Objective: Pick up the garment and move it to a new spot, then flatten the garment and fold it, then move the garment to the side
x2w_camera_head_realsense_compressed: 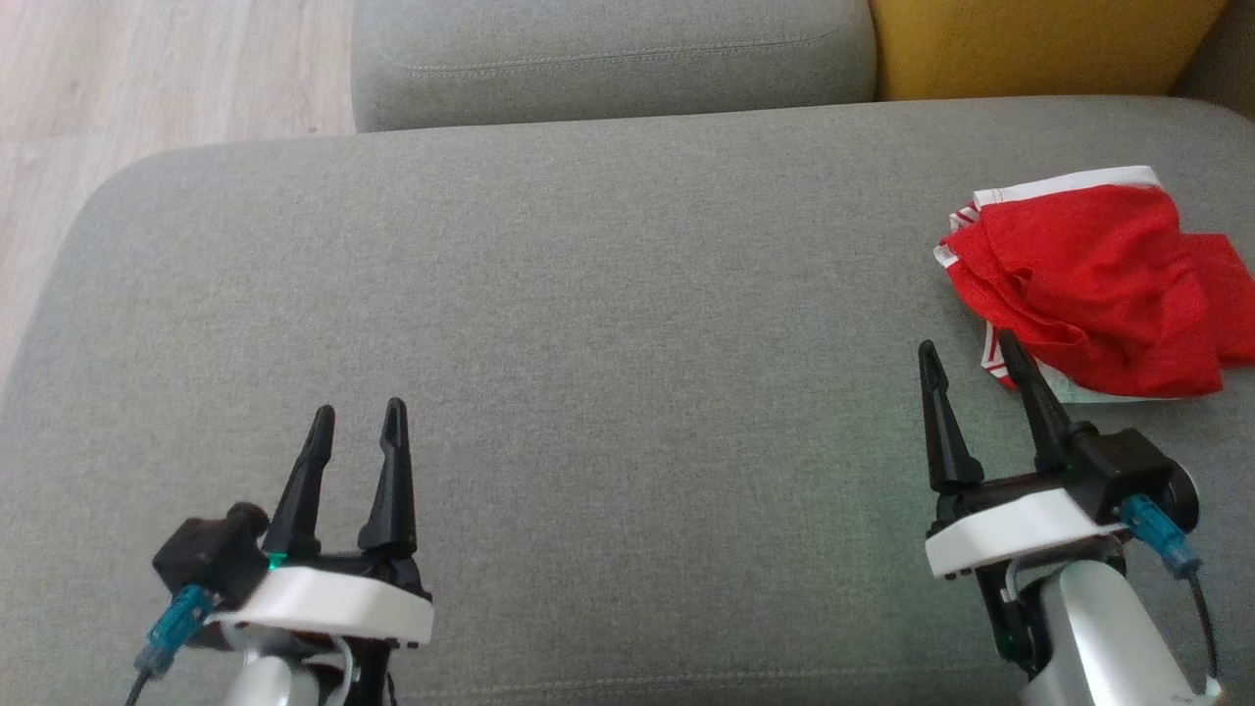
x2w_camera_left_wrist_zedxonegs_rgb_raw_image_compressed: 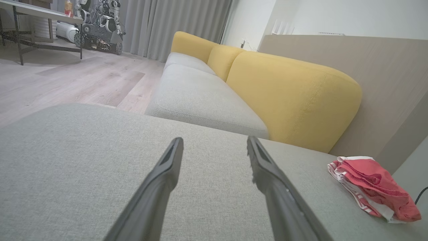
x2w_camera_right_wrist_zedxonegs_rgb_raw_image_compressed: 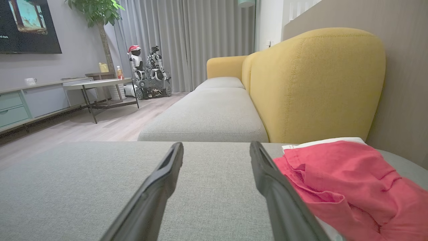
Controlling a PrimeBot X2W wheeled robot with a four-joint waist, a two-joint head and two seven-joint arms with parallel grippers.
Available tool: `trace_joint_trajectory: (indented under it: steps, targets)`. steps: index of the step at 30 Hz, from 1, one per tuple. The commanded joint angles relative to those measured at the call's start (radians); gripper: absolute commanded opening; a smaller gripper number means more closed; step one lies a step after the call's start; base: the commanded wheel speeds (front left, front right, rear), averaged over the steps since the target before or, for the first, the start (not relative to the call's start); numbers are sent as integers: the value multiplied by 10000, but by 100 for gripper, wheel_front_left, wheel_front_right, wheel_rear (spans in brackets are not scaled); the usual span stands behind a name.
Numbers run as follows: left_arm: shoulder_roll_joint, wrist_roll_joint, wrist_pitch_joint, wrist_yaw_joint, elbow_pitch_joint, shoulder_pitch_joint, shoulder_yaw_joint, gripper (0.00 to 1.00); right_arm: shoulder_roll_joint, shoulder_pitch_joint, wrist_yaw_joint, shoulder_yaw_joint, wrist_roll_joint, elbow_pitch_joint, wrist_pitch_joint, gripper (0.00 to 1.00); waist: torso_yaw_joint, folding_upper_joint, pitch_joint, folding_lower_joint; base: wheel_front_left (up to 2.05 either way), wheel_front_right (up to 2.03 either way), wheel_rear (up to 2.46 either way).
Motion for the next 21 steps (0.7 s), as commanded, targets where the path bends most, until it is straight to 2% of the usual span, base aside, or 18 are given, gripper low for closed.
trace_joint_trajectory:
  steps: [1, 3, 4, 7, 21]
  targets:
    - [72, -2, -51, -25, -376, -234, 390, 100, 29, -245, -9, 282, 60, -350, -118, 100, -2, 0, 3, 1, 0, 0, 0]
    - [72, -240, -51, -53, -310, -211, 431, 100, 29, -256, -9, 304, 65, -343, -118, 100, -11, 0, 6, 1, 0, 0, 0]
    - [2, -271, 0, -29, 21, 0, 41, 0, 0, -1, 0, 42, 1, -1, -10, 0, -10, 0, 8, 1, 0, 0, 0]
    - [-34, -373, 19, -30, 586, 136, -21, 0, 6, 242, 0, 41, 54, 498, 20, 0, -13, 0, 11, 1, 0, 0, 0]
    - [29, -1805, 382, -121, 694, -21, 208, 0, 8, 255, -1, -167, 1774, 380, 429, 0, -10, 0, -7, 1, 0, 0, 0]
